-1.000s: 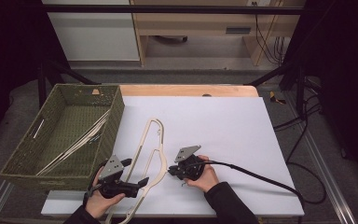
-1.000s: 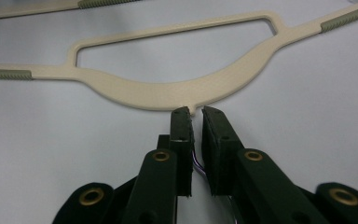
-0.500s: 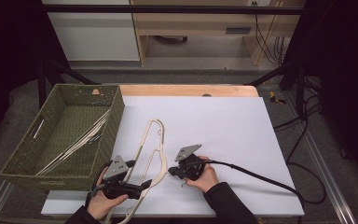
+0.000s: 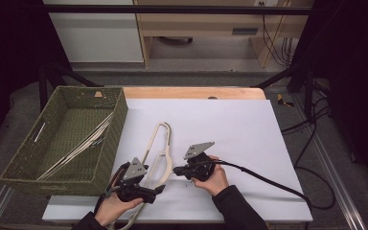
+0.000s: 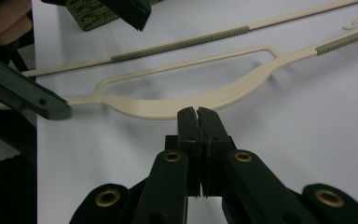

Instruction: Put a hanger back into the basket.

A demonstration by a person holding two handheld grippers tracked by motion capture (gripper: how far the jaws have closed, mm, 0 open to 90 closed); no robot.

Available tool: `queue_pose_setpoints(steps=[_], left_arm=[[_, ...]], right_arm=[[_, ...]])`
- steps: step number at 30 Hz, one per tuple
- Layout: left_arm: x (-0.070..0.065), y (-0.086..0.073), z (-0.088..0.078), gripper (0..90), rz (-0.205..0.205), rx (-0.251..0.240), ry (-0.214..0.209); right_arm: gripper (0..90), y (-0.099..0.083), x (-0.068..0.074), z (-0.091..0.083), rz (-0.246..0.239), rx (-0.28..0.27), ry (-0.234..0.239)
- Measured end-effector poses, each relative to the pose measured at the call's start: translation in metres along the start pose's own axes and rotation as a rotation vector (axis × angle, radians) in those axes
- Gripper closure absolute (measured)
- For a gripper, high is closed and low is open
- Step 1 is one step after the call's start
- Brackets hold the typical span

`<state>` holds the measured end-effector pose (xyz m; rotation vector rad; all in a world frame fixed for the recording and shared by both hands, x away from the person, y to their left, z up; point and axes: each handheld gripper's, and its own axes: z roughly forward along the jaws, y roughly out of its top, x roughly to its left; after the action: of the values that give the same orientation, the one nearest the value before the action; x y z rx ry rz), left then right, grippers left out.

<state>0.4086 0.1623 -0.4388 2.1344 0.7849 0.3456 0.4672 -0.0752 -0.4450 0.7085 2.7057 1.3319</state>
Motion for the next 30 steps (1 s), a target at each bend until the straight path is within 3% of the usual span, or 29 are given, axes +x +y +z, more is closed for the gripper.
queue_pose_setpoints(steps=[8, 18, 24, 26, 30], left_arm=[[-0.006, 0.006, 0.023, 24.5, 0.023, 0.08, 0.001], [-0.016, 0.01, 0.033, 47.2, 0.059, 0.15, 0.04], [-0.014, 0.009, 0.033, 64.1, 0.023, 0.172, 0.06], [-0.014, 0.008, 0.034, 67.4, 0.01, 0.185, 0.041], [-0.018, 0.008, 0.035, 73.0, 0.031, 0.19, 0.059]], right_arm=[[89.2, 0.006, 0.005, -0.004, -0.026, 0.002, -0.001], [89.3, 0.013, 0.01, -0.012, -0.035, -0.023, 0.002], [89.3, 0.014, 0.011, -0.015, -0.042, -0.03, -0.003], [90.0, 0.014, 0.012, -0.014, -0.035, -0.036, -0.007], [90.0, 0.015, 0.012, -0.018, -0.043, -0.039, -0.003]])
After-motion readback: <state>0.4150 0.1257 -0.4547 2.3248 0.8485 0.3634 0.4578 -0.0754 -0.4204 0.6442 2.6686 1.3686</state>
